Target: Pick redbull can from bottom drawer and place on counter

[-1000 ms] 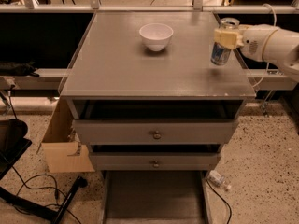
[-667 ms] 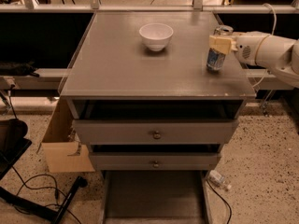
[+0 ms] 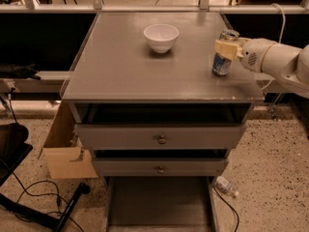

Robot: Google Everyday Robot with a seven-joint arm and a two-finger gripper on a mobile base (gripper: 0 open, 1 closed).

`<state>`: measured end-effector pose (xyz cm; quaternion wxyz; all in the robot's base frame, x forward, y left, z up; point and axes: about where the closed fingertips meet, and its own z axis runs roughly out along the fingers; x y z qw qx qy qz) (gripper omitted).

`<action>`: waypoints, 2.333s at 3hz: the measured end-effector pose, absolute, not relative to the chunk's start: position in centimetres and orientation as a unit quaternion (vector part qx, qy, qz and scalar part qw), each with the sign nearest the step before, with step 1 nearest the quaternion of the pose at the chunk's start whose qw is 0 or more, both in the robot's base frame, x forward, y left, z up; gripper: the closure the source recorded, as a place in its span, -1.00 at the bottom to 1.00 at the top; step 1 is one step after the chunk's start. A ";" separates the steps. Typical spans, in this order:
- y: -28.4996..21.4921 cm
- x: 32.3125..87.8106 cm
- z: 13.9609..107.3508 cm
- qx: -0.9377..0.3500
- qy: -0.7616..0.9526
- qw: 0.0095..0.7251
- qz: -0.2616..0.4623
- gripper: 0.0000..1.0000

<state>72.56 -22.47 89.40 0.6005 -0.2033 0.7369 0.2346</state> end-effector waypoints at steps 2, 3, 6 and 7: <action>-22.5 72.6 89.4 -0.203 0.737 0.601 0.235 -0.41; -22.5 72.6 89.4 -0.203 0.737 0.600 0.235 -0.88; -24.9 67.3 98.0 -0.297 0.694 0.626 0.193 -1.00; -26.7 63.5 100.2 -0.368 0.693 0.599 0.160 -1.00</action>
Offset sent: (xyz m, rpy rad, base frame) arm 0.0000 0.0000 0.0000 0.0000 0.0000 0.0000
